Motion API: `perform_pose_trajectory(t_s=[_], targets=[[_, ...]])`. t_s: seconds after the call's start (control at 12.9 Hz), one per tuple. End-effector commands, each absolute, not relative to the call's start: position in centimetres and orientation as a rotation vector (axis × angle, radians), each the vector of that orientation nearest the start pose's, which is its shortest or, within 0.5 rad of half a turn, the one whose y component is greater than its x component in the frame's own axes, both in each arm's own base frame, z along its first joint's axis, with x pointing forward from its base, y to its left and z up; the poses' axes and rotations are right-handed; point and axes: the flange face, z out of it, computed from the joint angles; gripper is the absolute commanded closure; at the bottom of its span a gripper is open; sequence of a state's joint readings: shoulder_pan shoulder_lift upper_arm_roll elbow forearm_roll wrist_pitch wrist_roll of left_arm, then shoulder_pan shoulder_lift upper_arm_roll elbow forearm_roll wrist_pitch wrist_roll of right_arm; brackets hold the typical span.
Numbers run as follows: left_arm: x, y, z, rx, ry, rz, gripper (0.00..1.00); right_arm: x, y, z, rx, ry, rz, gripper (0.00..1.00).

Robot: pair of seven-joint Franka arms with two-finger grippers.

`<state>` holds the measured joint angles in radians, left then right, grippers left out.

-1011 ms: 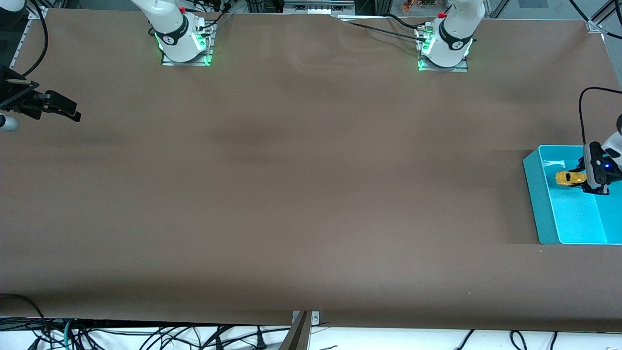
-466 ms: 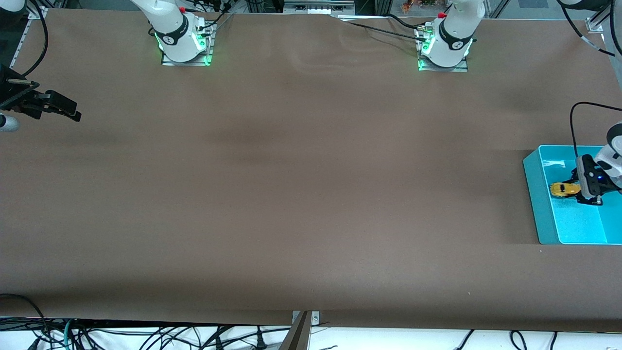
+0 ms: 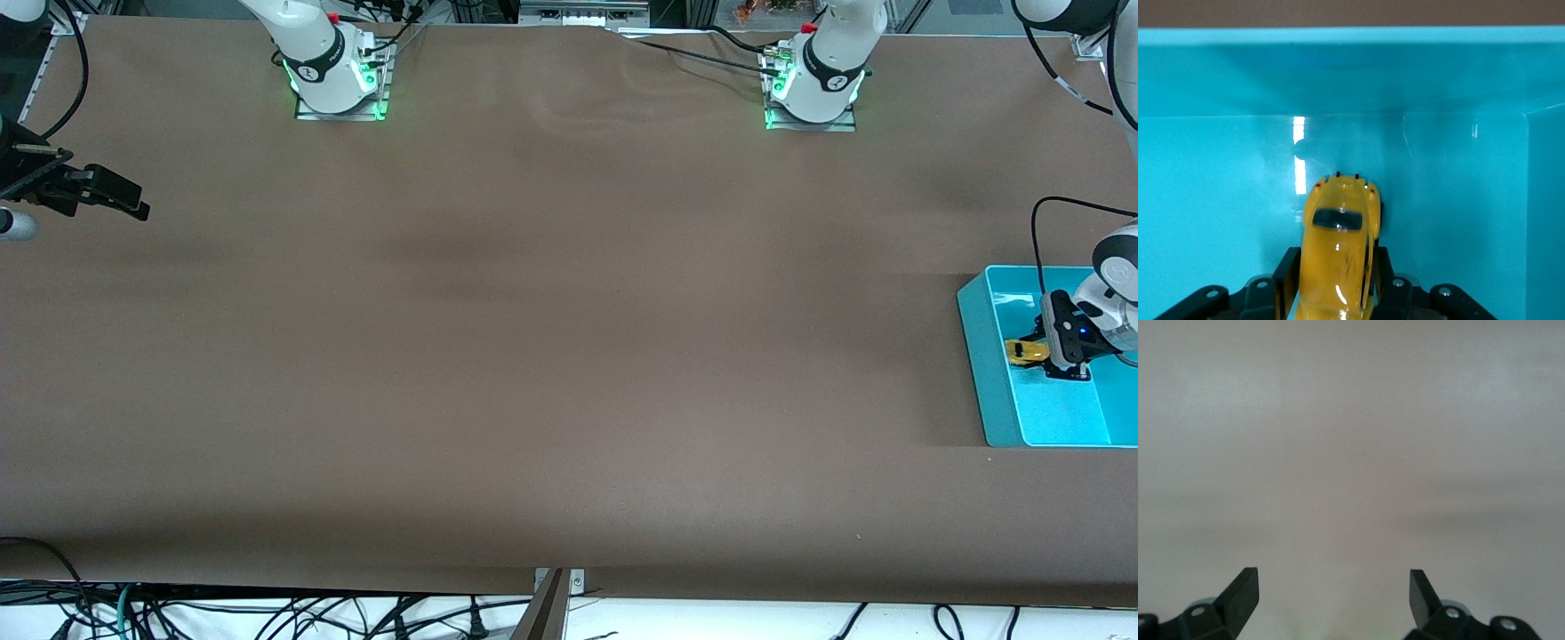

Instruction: Wind and store yellow beetle car

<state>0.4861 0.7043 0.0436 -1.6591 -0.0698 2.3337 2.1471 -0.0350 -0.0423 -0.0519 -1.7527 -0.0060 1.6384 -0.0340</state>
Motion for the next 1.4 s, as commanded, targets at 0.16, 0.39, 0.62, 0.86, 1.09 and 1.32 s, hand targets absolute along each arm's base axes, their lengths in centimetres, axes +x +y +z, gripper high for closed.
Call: perform_pose_trajectory(t_s=[0.16,0.39,0.62,0.86,1.09,1.32], targets=[[59.6,34.1,22.4,-2.263,2.226,-0.046,0.00,54.1,-4.8,57.3,-3.138,0.105,0.126,0.00],[59.4,33.7,27.6,-2.389,2.126,-0.040,0.00,54.1,-4.8,57.3,-3.138,0.105,0.126,0.00],[60.2,30.3,32.8,-2.592,1.920,-0.044,0.00,54.0,-4.8,57.3,-3.137,0.105,0.128,0.00],[61.3,25.5,37.7,-2.812,1.612,-0.053,0.00,54.0,-4.8,57.3,-3.137,0.105,0.128,0.00],[61.3,20.0,43.5,-3.039,1.196,-0.035,0.00,54.0,-4.8,57.3,-3.137,0.105,0.128,0.00],[61.4,15.4,47.4,-3.164,0.825,-0.051,0.00,54.1,-4.9,57.2,-3.136,0.107,0.130,0.00]])
